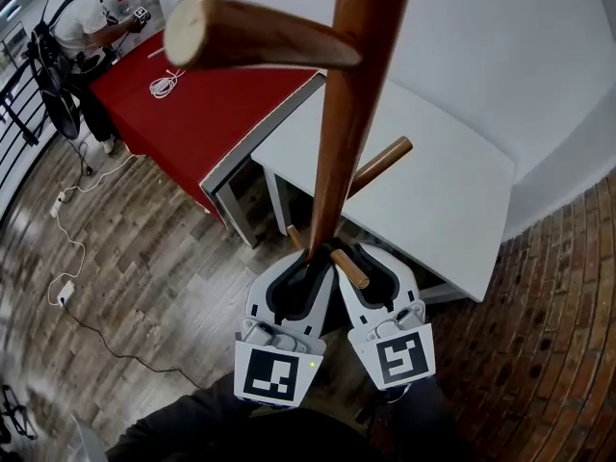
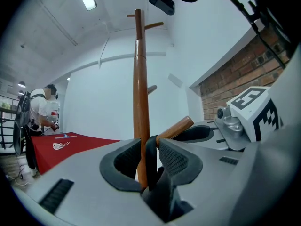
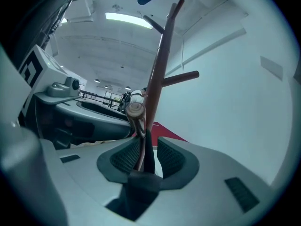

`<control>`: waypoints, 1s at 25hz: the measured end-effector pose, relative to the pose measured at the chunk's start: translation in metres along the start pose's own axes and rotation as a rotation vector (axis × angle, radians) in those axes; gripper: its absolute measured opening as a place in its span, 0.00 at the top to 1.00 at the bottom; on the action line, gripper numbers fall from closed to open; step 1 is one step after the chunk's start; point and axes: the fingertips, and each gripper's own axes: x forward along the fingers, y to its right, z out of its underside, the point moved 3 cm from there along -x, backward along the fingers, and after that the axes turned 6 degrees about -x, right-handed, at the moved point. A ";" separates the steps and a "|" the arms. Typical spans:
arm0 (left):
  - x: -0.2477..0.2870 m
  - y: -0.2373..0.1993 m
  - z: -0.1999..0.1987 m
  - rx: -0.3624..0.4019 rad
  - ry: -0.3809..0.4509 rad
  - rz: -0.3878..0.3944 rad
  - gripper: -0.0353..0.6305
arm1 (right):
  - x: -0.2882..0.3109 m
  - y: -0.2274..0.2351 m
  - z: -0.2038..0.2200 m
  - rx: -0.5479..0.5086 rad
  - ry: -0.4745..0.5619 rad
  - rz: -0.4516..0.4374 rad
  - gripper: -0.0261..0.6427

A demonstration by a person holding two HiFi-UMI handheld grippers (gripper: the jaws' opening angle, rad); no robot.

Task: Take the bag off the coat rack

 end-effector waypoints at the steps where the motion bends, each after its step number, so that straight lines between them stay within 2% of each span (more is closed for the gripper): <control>1: 0.002 -0.001 0.002 -0.005 -0.007 0.000 0.78 | 0.002 0.000 0.003 0.000 -0.009 0.000 0.80; 9: 0.009 -0.002 0.015 -0.004 -0.063 0.025 0.80 | 0.013 -0.002 0.017 -0.023 -0.063 -0.006 0.80; 14: 0.012 -0.001 0.016 -0.027 -0.060 0.034 0.82 | 0.016 0.000 0.023 -0.030 -0.078 -0.008 0.80; 19: 0.012 -0.002 0.017 -0.031 -0.068 0.037 0.85 | 0.017 0.002 0.023 0.014 -0.011 -0.051 0.90; 25: 0.005 -0.001 0.009 -0.042 -0.039 0.030 0.88 | 0.011 0.005 0.012 0.072 0.049 -0.009 0.92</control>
